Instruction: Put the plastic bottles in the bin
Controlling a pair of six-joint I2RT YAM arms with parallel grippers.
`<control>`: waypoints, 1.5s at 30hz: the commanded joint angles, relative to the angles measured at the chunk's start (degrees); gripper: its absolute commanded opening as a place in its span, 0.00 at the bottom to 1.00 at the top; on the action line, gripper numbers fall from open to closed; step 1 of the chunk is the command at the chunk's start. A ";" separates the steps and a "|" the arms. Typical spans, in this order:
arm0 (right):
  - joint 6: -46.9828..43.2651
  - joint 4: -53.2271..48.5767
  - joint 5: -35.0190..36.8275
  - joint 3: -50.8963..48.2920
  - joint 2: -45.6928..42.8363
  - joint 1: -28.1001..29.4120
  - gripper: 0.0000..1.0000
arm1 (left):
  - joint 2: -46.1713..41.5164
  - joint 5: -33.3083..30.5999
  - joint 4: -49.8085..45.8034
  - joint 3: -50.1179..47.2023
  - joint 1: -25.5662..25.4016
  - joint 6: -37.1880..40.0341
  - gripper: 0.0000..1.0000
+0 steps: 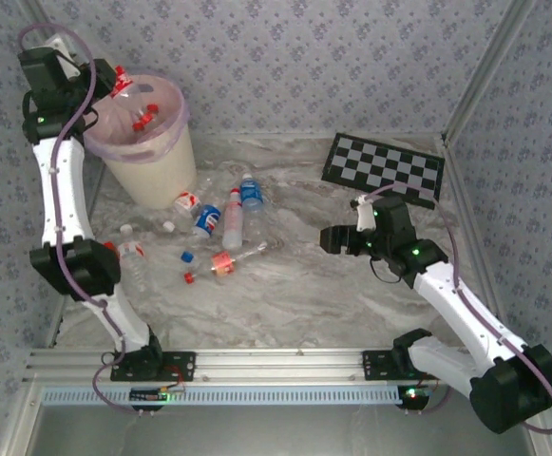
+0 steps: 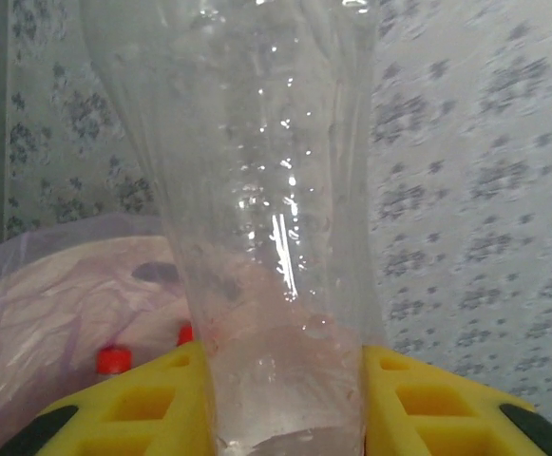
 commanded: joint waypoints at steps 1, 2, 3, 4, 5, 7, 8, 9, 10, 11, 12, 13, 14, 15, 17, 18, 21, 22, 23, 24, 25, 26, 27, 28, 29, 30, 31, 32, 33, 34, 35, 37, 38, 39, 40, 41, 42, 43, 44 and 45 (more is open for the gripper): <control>-1.61 -2.61 1.38 -0.63 -1.09 0.36 0.86 | 5.47 0.64 -6.05 8.32 0.19 2.61 0.33; -1.72 -2.64 1.53 -0.71 -1.26 0.39 0.86 | 8.09 1.54 -8.03 11.36 0.14 2.93 0.33; -1.73 -2.67 1.63 -0.85 -1.32 0.35 0.86 | 10.39 2.30 -9.54 14.04 0.14 3.28 0.33; -1.74 -2.63 1.70 -0.99 -1.33 0.36 0.86 | 12.92 3.11 -13.20 17.25 0.02 4.07 0.33; -1.73 -2.56 1.72 -1.14 -1.36 0.35 0.86 | 15.42 3.68 -15.85 20.36 -0.20 5.25 0.33; -2.11 -2.39 1.72 -1.24 -1.18 0.27 0.86 | 18.89 3.94 -20.84 24.84 -0.77 8.07 0.33; -2.58 -2.38 1.96 -1.17 -0.87 0.22 0.86 | 20.37 4.43 -22.69 25.98 -1.13 9.86 0.34; -3.07 -2.56 2.06 -0.88 -0.56 0.11 0.86 | 21.22 5.27 -23.65 26.07 -1.29 10.96 0.34; -3.66 -2.94 2.04 -0.37 -0.12 -0.08 0.86 | 21.90 6.58 -24.41 25.60 -1.28 11.81 0.34; -4.20 -3.23 2.05 0.25 0.34 -0.17 0.86 | 22.40 7.30 -25.27 24.84 -1.36 12.40 0.34; -4.57 -3.38 2.01 0.70 0.69 -0.18 0.86 | 22.60 7.61 -25.93 24.04 -1.42 12.92 0.34; -4.84 -3.39 2.00 1.09 1.04 -0.17 0.86 | 22.66 7.72 -26.35 22.62 -1.64 13.75 0.34; -4.97 -3.22 1.86 1.38 1.34 -0.17 0.86 | 22.42 7.59 -26.38 20.82 -1.94 14.71 0.34; -5.06 -3.00 1.73 1.48 1.57 -0.15 0.86 | 22.08 7.18 -26.31 19.06 -2.27 15.40 0.34; -4.90 -2.44 1.42 1.52 2.28 -0.16 0.86 | 21.15 6.38 -25.66 15.05 -3.05 16.88 0.34; -4.81 -2.17 1.29 1.44 2.58 -0.18 0.86 | 20.86 6.03 -25.23 13.40 -3.38 17.28 0.35; -4.37 -1.51 0.71 1.21 3.51 0.01 0.86 | 20.95 4.88 -24.84 9.81 -4.45 18.49 0.37; -4.20 -1.45 0.70 1.09 3.65 0.22 0.86 | 21.35 4.74 -24.75 8.87 -4.80 18.71 0.38; -4.11 -1.45 0.83 1.11 3.66 0.25 0.86 | 21.78 4.73 -24.80 8.07 -5.01 19.05 0.40; -4.10 -1.39 0.98 1.00 3.59 0.35 0.86 | 22.14 4.55 -24.80 7.46 -5.36 19.31 0.42; -4.01 -1.43 1.14 0.99 3.51 0.35 0.86 | 22.61 4.24 -24.80 6.83 -5.67 19.58 0.45; -4.01 -1.54 1.31 0.94 3.35 0.43 0.86 | 23.08 3.89 -24.80 6.38 -6.15 20.03 0.46; -3.93 -1.59 1.36 0.94 3.30 0.46 0.86 | 23.47 3.46 -24.87 6.04 -6.49 20.38 0.48; -3.92 -1.68 1.53 0.91 3.29 0.48 0.86 | 24.05 2.97 -25.09 5.99 -6.87 20.79 0.50; -3.88 -1.71 1.60 0.94 3.31 0.46 0.86 | 24.66 2.89 -25.31 6.12 -7.34 21.10 0.53; -3.84 -1.82 1.66 0.92 3.37 0.44 0.86 | 25.27 2.97 -25.56 6.12 -7.64 21.28 0.57; -3.74 -1.82 1.71 0.95 3.48 0.55 0.86 | 25.86 2.98 -25.72 6.21 -7.92 21.36 0.62; -3.53 -1.78 1.67 0.98 3.65 0.60 0.86 | 26.36 3.14 -25.83 6.30 -8.16 21.53 0.65; -3.44 -1.78 1.63 1.04 3.78 0.69 0.86 | 26.66 3.40 -25.93 6.38 -8.32 21.69 0.68; -3.41 -1.85 1.70 1.08 3.87 0.85 0.86 | 26.71 3.96 -25.73 6.30 -8.37 21.51 0.69; -3.34 -1.85 1.85 1.08 3.92 1.02 0.86 | 26.57 4.64 -25.36 6.13 -8.35 21.29 0.73; -3.14 -2.00 2.20 1.13 3.92 1.29 0.86 | 26.20 5.25 -25.15 6.71 -8.38 21.21 0.79; -3.18 -2.10 2.40 1.13 3.92 1.39 0.86 | 25.95 5.26 -25.42 7.54 -8.37 21.36 0.82; -3.14 -2.15 2.50 1.13 3.92 1.42 0.86 | 25.85 5.26 -26.00 8.64 -8.38 21.54 0.85; -3.13 -2.26 2.59 1.06 3.99 1.43 0.86 | 25.84 5.20 -27.03 10.43 -8.38 21.92 0.87; -3.10 -2.22 2.72 1.12 4.07 1.56 0.86 | 25.90 5.05 -28.39 12.55 -8.38 22.36 0.91; -3.07 -2.18 2.82 1.17 4.16 1.57 0.86 | 25.86 4.71 -29.58 14.47 -8.36 22.71 0.93; -3.06 -2.05 2.89 1.31 4.27 1.63 0.86 | 25.85 4.20 -30.92 16.67 -8.38 23.09 0.95; -2.96 -1.97 2.88 1.47 4.44 1.64 0.86 | 25.82 3.59 -32.24 19.19 -8.25 23.58 0.98; -2.96 -1.87 2.92 1.56 4.53 1.75 0.86 | 25.69 3.13 -33.40 21.30 -8.22 23.91 1.00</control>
